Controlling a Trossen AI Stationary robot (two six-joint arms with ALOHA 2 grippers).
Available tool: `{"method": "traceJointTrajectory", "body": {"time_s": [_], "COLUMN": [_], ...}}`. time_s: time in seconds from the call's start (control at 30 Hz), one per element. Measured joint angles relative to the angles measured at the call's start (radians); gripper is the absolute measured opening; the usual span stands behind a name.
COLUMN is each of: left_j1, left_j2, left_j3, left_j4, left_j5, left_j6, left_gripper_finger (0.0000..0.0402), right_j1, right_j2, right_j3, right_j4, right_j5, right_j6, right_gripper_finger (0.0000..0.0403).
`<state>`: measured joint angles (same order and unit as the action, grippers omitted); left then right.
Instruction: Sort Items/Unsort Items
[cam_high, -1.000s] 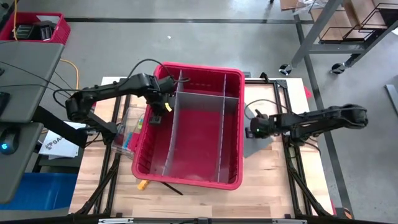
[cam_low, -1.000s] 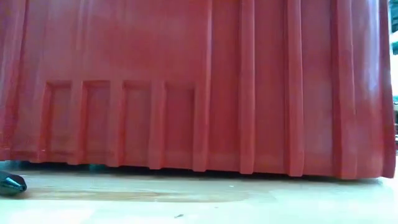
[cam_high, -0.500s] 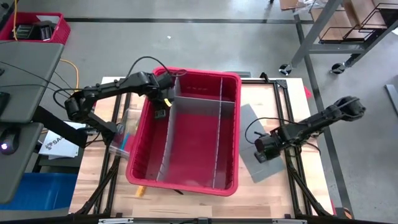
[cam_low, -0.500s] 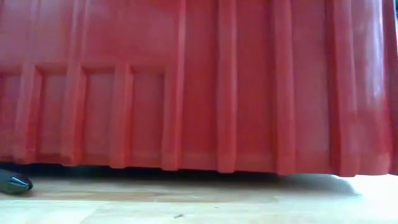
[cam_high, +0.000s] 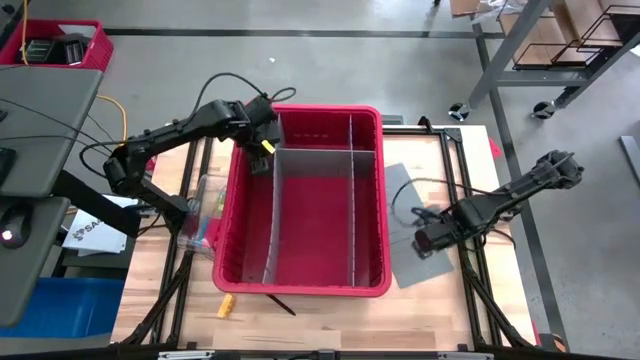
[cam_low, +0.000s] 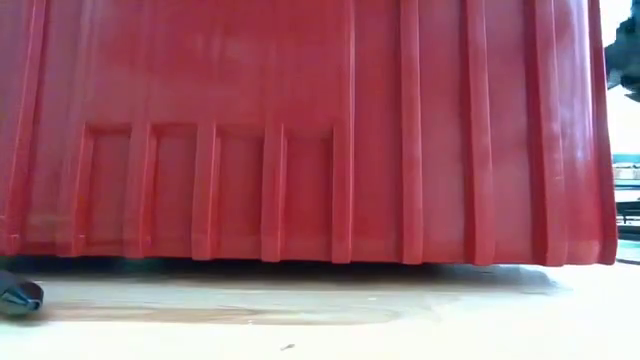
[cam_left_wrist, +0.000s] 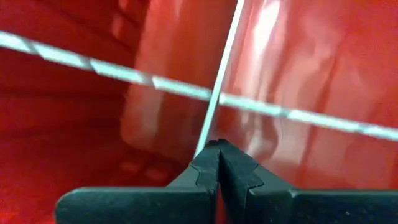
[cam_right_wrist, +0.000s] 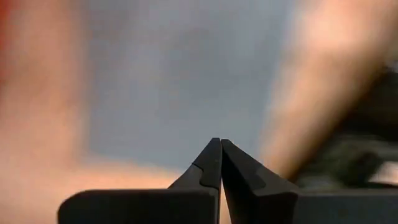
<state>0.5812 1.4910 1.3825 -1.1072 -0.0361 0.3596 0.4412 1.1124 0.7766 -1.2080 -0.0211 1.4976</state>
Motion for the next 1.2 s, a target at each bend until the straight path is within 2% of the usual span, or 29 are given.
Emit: {"method": "traceJointTrajectory", "body": {"time_s": [0.07,0.17,0.23,0.33,0.43,0.5,0.57,0.67,0.77,0.9,1.03,1.2], "left_j1": [0.0,0.0,0.0,-0.008,-0.029,-0.04,-0.056,-0.088,-0.106,-0.117,-0.118,-0.117], "left_j2": [0.0,0.0,-0.004,-0.015,-0.024,-0.025,-0.027,-0.034,-0.037,-0.037,-0.037,-0.043], "left_j3": [0.035,0.089,0.12,0.15,0.172,0.185,0.198,0.215,0.226,0.226,0.227,0.227], "left_j4": [0.003,0.026,0.034,0.116,0.198,0.229,0.264,0.304,0.337,0.439,0.509,0.538], "left_j5": [0.005,0.024,0.106,0.271,0.332,0.368,0.413,0.432,0.434,0.432,0.445,0.472], "left_j6": [0.028,0.056,0.066,0.057,0.001,-0.045,-0.091,-0.145,-0.157,-0.185,-0.226,-0.253], "left_gripper_finger": [0.0,0.0,0.0,0.0,0.0,0.0,0.0,0.0,0.0,0.0,0.0,0.0], "right_j1": [0.003,0.003,-0.001,-0.029,-0.068,-0.079,-0.077,-0.087,-0.116,-0.222,-0.392,-0.514], "right_j2": [0.003,0.0,0.02,0.083,0.17,0.22,0.257,0.316,0.34,0.355,0.384,0.365], "right_j3": [-0.001,-0.061,-0.042,-0.046,-0.04,-0.039,-0.038,-0.042,-0.038,-0.041,-0.117,-0.161], "right_j4": [-0.146,-0.193,-0.199,-0.225,-0.184,-0.088,0.077,0.086,0.148,0.16,0.181,0.209], "right_j5": [0.086,0.133,0.195,0.222,0.192,0.169,0.203,0.222,0.304,0.344,0.195,0.149], "right_j6": [0.122,0.264,0.365,0.411,0.387,0.366,0.364,0.408,0.278,-0.061,-0.264,-0.427], "right_gripper_finger": [0.0,0.0,0.0,0.0,0.0,0.0,0.0,0.0,0.0,0.0,0.0,0.0]}}
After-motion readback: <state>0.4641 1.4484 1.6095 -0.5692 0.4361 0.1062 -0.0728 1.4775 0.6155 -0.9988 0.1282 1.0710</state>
